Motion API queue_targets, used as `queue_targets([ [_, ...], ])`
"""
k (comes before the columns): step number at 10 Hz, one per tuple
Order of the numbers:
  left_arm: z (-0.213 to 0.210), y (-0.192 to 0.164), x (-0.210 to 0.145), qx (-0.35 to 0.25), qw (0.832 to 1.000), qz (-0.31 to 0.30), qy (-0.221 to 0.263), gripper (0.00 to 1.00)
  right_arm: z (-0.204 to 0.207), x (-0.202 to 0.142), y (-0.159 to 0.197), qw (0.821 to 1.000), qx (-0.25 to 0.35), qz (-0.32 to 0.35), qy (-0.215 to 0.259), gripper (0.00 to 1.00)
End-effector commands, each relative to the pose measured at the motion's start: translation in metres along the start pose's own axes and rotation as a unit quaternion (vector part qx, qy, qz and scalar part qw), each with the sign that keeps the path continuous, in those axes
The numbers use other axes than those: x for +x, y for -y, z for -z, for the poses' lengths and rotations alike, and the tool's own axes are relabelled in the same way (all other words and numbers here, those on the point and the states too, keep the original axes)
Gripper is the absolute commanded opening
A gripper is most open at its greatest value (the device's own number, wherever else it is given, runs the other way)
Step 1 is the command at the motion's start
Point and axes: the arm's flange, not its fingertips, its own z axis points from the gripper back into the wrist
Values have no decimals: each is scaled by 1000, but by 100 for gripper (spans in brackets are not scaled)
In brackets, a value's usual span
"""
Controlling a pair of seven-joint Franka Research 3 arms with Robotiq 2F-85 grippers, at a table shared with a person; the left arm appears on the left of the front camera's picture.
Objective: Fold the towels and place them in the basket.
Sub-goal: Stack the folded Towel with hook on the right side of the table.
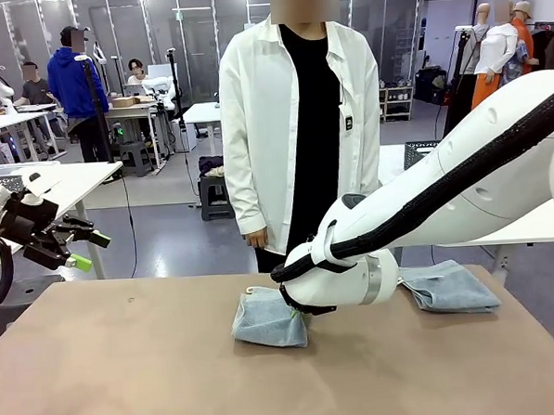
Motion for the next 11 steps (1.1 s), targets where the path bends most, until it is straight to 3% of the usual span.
queue_targets([
  [1,-1,1,2,1,1000,2,-1,100,2,-2,1,1000,-2,6,-4,0],
  [3,-1,1,2,1,1000,2,-1,100,2,-2,1,1000,-2,6,-4,0],
  [4,-1,1,2,1,1000,2,-1,100,1,-1,1,1000,-1,1,-2,10],
  [5,-1,1,2,1,1000,2,-1,100,-13,17,5,999,-31,-35,3,6],
  [7,-1,1,2,1,1000,2,-1,100,-61,66,21,996,-35,-65,44,6],
  [8,-1,1,2,1,1000,2,-1,100,-94,99,39,991,-65,-86,78,6],
  [11,-1,1,2,1,1000,2,-1,100,-147,165,82,986,-91,-107,88,6],
])
